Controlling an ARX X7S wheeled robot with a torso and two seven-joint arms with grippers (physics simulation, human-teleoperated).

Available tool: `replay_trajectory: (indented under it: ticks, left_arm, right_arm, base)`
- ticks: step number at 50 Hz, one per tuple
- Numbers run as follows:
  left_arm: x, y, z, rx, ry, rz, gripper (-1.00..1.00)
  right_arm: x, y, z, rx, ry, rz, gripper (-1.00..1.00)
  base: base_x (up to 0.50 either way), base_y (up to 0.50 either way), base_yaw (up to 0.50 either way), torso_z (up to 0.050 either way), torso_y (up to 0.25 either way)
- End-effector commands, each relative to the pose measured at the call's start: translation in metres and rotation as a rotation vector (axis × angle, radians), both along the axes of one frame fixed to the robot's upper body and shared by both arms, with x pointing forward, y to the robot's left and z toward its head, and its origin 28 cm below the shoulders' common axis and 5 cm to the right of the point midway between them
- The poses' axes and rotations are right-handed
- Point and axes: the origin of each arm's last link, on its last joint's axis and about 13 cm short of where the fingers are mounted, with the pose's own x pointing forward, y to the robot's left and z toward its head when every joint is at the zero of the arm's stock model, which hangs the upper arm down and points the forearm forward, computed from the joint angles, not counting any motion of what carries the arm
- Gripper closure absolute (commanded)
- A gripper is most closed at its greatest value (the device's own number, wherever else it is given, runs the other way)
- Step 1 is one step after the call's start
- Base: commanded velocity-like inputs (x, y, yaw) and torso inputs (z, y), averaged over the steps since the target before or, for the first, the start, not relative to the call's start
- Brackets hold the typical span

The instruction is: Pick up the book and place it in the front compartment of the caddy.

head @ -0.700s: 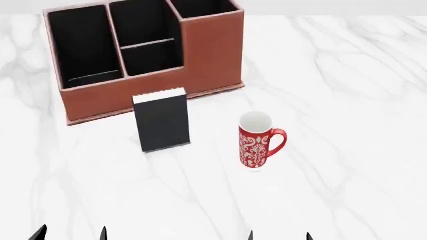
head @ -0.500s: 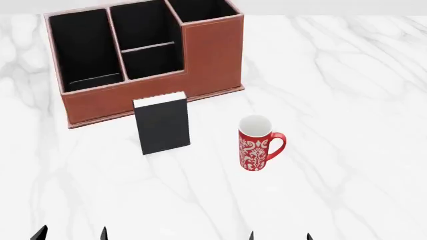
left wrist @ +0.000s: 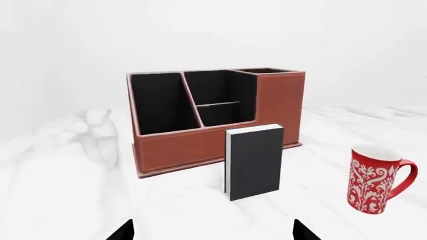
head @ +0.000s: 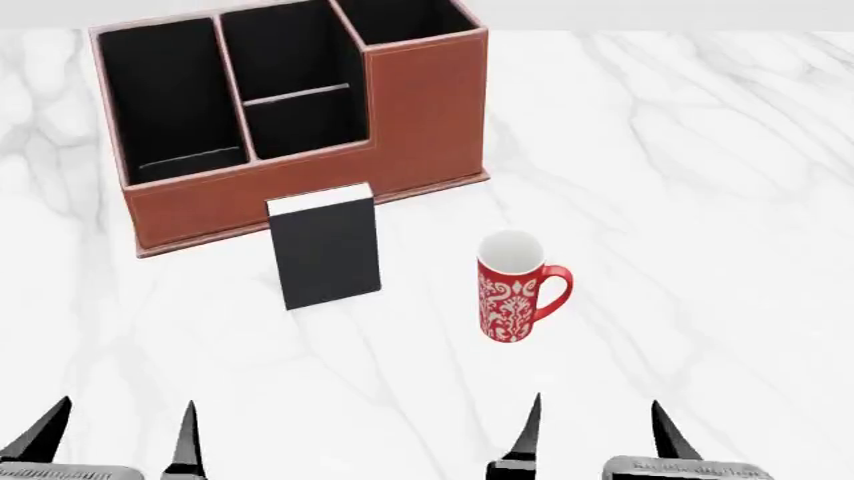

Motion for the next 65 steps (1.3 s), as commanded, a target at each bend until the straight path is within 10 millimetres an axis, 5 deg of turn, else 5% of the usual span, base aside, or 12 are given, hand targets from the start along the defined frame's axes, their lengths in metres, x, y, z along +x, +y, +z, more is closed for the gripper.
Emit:
replay_trajectory:
  ticks: [1, 8, 17, 42, 65]
  left_arm:
    - [0.011, 0.014, 0.090, 0.007, -0.230, 0.004, -1.00]
    - [-0.001, 0.033, 0.182, 0.025, -0.486, 0.012, -1.00]
    - [-0.021, 0.041, 0.231, 0.034, -0.653, 0.040, -1.00]
    - [-0.022, 0.046, 0.234, 0.051, -0.682, 0.063, -1.00]
    - [-0.022, 0.045, 0.233, 0.044, -0.679, 0.060, -1.00]
  right_arm:
    - [0.011, -0.029, 0.111, -0.036, -0.232, -0.005, -1.00]
    - [-0.011, -0.050, 0.198, -0.110, -0.460, -0.037, -1.00]
    - [-0.037, -0.059, 0.243, -0.135, -0.601, -0.077, -1.00]
    - [-0.048, -0.060, 0.243, -0.120, -0.660, -0.044, -1.00]
    - [-0.045, -0.056, 0.241, -0.138, -0.654, -0.024, -1.00]
  base:
    - [0.00, 0.00, 0.00, 0.000, 0.000]
    - [0.00, 0.00, 0.00, 0.000, 0.000]
    - [0.00, 0.00, 0.00, 0.000, 0.000]
    - [0.00, 0.01, 0.00, 0.000, 0.000]
    - [0.00, 0.49, 0.00, 0.000, 0.000]
